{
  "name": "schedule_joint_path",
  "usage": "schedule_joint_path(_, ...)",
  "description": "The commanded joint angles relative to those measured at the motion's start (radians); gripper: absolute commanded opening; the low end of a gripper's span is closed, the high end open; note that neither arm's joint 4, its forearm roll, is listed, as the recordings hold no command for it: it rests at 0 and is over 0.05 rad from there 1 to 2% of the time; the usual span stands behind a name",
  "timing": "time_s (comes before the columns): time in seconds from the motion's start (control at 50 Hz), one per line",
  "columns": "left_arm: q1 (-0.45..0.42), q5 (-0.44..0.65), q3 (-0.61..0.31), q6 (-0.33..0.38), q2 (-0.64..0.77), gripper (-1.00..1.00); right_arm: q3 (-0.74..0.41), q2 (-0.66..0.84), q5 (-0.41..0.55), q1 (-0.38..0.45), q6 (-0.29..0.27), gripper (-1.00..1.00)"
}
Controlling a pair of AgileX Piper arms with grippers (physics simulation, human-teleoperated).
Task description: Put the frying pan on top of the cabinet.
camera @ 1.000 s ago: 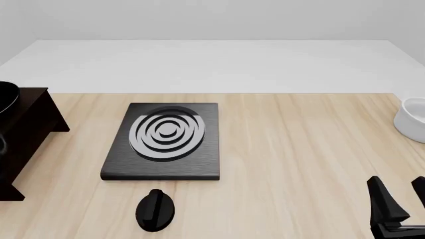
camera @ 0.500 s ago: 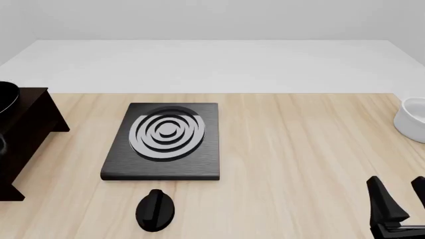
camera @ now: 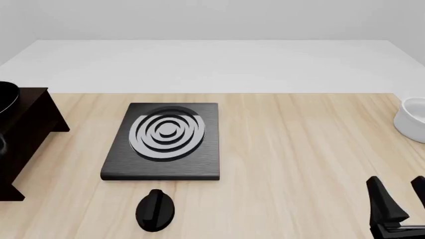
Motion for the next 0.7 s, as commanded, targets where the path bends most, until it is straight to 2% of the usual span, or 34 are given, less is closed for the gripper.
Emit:
schedule_joint_path(0.02, -0.022, 0.105, 0.031, 0.0, -0.141, 1.0, 0.0, 0.0, -0.001, 0.001, -0.003, 1.0)
schedule_joint_path(0.16, -0.028, 0.202, 0.048, 0.003, -0.265, 1.0, 0.0, 0.0, -0.002, 0.002, -0.007, 1.0)
schedule_joint_path(0.24, -0.028, 0.204, 0.048, 0.003, -0.267, 1.0, 0.0, 0.0, -0.002, 0.002, -0.007, 1.0)
schedule_joint_path(0.3, -0.031, 0.305, 0.05, 0.008, -0.378, 1.0, 0.0, 0.0, -0.003, 0.004, -0.011, 1.0)
schedule_joint_path(0.5, -0.039, 0.452, 0.073, 0.008, -0.546, 1.0, 0.0, -0.001, -0.007, 0.004, -0.015, 1.0)
schedule_joint_path(0.64, -0.04, 0.597, 0.067, 0.014, -0.687, 1.0, 0.0, -0.001, -0.012, 0.004, -0.014, 1.0)
schedule_joint_path(0.7, -0.041, 0.71, 0.049, 0.014, -0.791, 1.0, 0.0, -0.001, -0.016, 0.004, -0.014, 1.0)
